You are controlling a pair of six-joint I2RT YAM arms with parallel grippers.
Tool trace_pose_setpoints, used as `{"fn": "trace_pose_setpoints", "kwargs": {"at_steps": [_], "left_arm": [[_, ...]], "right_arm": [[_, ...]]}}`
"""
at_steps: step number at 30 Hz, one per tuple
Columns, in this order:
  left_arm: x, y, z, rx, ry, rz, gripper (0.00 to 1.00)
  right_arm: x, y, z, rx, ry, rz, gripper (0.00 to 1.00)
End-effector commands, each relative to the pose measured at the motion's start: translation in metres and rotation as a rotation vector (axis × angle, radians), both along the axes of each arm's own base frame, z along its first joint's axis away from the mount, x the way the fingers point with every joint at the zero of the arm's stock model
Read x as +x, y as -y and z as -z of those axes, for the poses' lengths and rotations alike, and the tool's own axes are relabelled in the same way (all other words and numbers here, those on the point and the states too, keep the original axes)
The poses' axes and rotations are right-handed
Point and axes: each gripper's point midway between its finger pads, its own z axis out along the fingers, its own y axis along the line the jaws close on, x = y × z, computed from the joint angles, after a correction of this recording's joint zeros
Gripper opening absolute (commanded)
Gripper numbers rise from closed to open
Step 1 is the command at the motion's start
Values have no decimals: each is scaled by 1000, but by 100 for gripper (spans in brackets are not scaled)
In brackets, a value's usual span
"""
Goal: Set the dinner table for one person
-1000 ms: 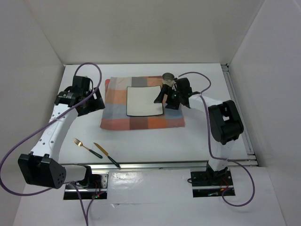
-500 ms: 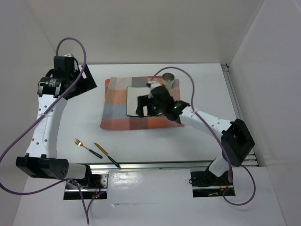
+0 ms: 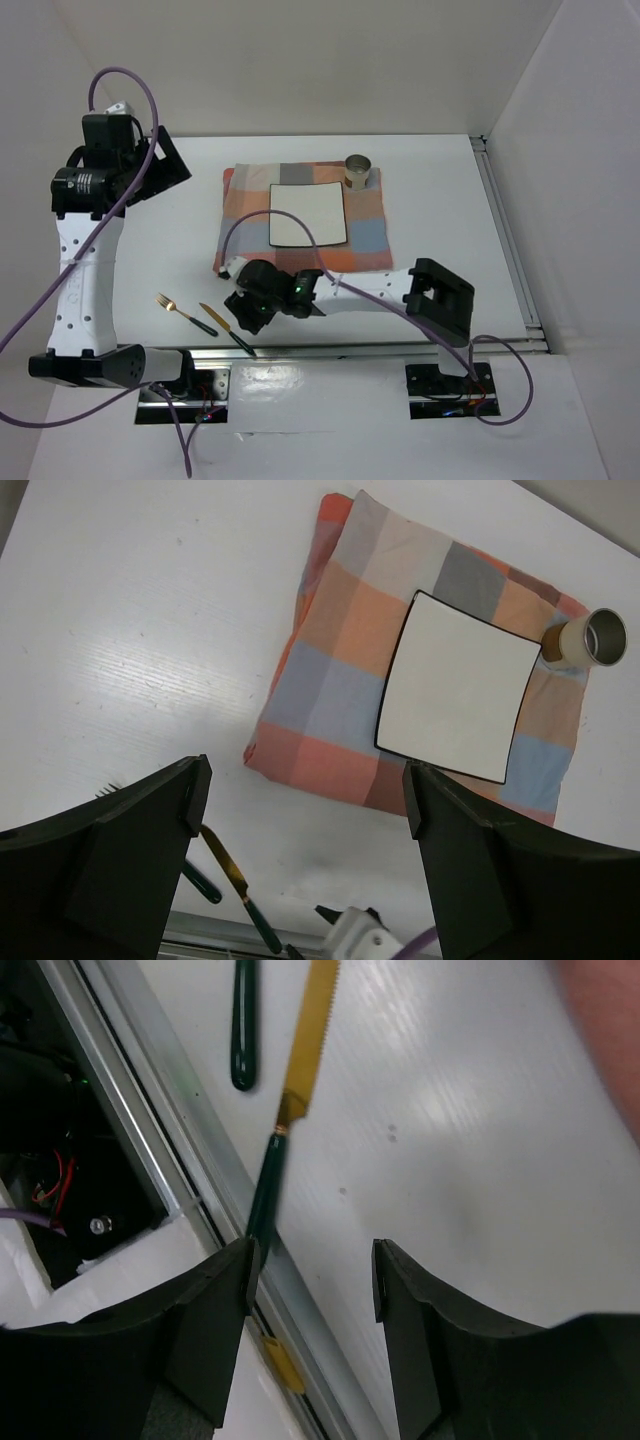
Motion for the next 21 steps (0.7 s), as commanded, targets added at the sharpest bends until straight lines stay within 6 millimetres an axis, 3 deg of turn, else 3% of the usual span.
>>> {"fn": "trace_pose_setpoints", "kwargs": {"at_steps": [1, 5, 16, 21], "left_arm": [[-9, 4, -16, -10, 51, 26, 97], [-14, 7, -11, -22, 42, 42, 97], [-19, 9, 1, -30, 24, 51, 97], [-21, 11, -1, -35, 33, 59, 97]], "right_arm": [[-12, -32, -3, 4, 85, -50, 60], [-16, -50, 7, -19, 115, -69, 68], [-10, -48, 64, -164, 166, -32, 70], [-11, -45, 77, -214, 223, -3, 60]]}}
